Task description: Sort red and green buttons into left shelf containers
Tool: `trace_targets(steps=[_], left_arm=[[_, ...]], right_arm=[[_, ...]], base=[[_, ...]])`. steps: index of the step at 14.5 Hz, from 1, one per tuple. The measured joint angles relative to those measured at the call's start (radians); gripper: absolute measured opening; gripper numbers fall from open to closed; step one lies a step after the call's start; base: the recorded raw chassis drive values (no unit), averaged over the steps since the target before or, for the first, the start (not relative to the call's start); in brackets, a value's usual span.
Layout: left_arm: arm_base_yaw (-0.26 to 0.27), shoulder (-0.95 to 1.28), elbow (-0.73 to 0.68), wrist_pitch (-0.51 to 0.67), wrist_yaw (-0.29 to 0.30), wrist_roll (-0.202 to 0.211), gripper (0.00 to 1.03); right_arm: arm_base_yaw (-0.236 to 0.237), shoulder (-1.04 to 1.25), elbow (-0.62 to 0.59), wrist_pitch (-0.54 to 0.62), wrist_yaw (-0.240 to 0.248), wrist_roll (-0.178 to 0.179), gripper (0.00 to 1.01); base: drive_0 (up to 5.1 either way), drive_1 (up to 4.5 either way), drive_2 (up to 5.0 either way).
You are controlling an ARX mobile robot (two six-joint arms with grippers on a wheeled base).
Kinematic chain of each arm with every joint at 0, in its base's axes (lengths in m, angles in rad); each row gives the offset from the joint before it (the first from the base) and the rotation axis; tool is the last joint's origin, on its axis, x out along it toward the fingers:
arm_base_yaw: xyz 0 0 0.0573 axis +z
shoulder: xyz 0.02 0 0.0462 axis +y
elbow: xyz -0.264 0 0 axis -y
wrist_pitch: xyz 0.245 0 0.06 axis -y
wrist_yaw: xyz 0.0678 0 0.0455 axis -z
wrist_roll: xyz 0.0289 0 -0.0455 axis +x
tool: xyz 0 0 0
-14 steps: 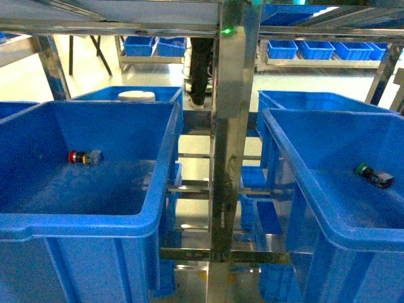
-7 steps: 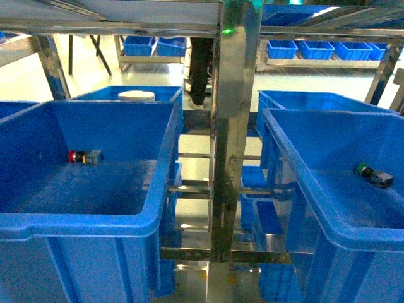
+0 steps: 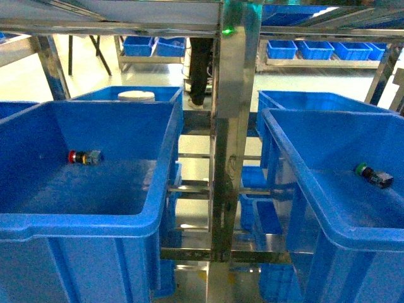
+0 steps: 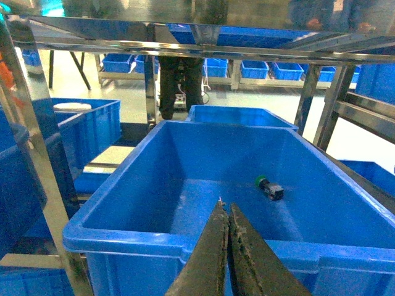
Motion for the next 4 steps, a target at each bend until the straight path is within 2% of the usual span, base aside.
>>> trace_targets(steps=[3, 4], left_arm=[[0.0, -0.043, 0.0, -0.038, -0.002, 0.0, 0.02], [0.001, -0.219, 0.0, -0.23, -0.002, 0.003, 0.77]], right_arm=[[0.0, 0.0, 0.0, 0.0, 0.0, 0.0, 0.02], [0.0, 0.0, 0.0, 0.0, 0.001, 0.0, 0.85]], base=[[0.0, 0.0, 0.0], [0.0, 0.0, 0.0]])
